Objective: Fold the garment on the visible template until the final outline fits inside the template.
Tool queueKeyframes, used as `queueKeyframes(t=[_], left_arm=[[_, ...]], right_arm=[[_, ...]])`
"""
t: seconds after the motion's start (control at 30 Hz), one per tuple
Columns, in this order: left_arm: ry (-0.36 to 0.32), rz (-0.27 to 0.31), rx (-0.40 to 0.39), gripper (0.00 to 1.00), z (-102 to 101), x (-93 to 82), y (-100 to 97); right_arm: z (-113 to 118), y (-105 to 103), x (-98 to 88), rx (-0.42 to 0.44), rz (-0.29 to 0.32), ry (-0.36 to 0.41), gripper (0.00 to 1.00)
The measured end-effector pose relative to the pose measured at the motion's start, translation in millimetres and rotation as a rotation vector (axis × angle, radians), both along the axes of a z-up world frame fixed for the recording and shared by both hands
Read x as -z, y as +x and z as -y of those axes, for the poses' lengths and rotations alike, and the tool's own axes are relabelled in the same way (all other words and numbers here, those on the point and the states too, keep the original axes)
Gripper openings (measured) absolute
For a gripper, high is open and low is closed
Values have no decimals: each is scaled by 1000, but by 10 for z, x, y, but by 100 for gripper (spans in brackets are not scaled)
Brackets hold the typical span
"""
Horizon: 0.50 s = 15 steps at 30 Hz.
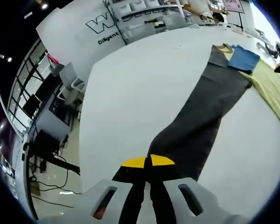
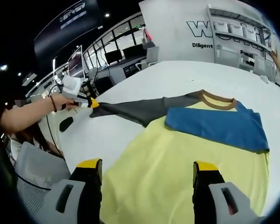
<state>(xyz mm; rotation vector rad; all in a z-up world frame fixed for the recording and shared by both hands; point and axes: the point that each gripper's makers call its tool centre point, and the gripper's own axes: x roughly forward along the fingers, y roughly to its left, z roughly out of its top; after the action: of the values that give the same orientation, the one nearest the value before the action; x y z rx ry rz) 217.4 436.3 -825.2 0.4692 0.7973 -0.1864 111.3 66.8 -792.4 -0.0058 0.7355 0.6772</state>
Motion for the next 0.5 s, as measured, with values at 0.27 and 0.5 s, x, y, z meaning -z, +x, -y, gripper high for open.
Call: queueKeyframes(t=[0.27, 0.5], left_arm=[[-4, 3, -23, 4, -11, 27, 1], [-11, 14, -55, 6, -46, 73, 15]], right_arm=[[25, -6, 10, 5, -3, -1, 78], [14, -7, 6, 8, -4, 13, 78]])
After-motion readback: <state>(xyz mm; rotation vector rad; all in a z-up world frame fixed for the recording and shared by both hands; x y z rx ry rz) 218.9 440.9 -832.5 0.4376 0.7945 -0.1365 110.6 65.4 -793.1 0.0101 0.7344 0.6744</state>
